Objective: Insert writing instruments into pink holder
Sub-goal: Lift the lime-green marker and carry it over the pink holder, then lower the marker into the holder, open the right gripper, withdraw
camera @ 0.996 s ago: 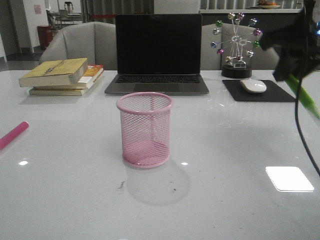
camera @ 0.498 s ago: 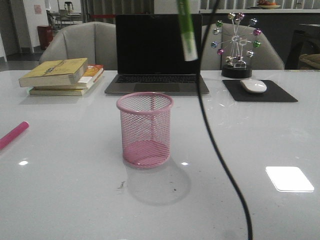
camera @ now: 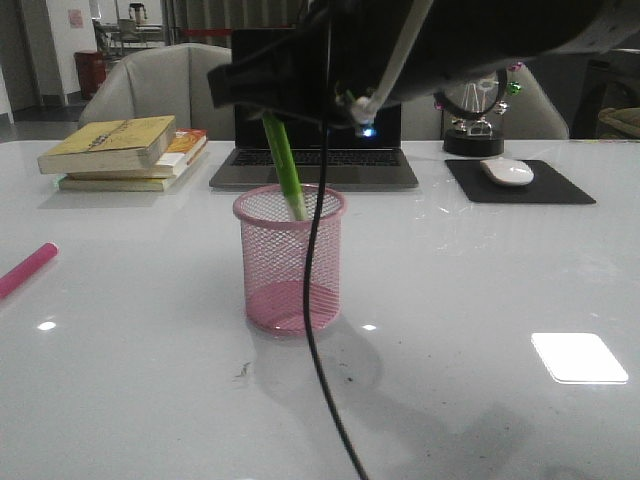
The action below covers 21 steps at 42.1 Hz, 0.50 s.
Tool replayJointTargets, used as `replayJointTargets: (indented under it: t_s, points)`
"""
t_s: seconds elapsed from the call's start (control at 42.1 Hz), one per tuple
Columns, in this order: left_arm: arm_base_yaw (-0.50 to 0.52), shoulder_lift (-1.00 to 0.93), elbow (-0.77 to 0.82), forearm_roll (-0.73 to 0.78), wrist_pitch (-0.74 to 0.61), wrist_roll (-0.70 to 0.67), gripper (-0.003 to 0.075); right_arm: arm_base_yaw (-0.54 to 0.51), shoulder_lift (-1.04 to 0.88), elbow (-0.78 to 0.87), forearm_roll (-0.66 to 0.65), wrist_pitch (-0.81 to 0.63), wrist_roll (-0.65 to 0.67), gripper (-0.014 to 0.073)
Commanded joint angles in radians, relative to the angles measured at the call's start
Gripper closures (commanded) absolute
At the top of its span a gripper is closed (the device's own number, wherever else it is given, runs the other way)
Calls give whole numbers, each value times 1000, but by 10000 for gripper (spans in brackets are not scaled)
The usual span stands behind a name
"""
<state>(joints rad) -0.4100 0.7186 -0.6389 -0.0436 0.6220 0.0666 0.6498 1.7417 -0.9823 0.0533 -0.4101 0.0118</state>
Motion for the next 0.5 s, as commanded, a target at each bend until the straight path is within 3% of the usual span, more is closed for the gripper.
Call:
replayJointTargets:
  t_s: [0.0,0.261,0.474]
  points:
    - [-9,1,-30,-6,-79,0,231,0,-21,-26,-11,-94,-12,418]
    - [-9,1,-30,-6,-79,0,231,0,-18,-26,-11,-65,-12,200]
    - [-9,1,-30,-6,-79,0,231,-7,-145,-26,-11,78,-12,190]
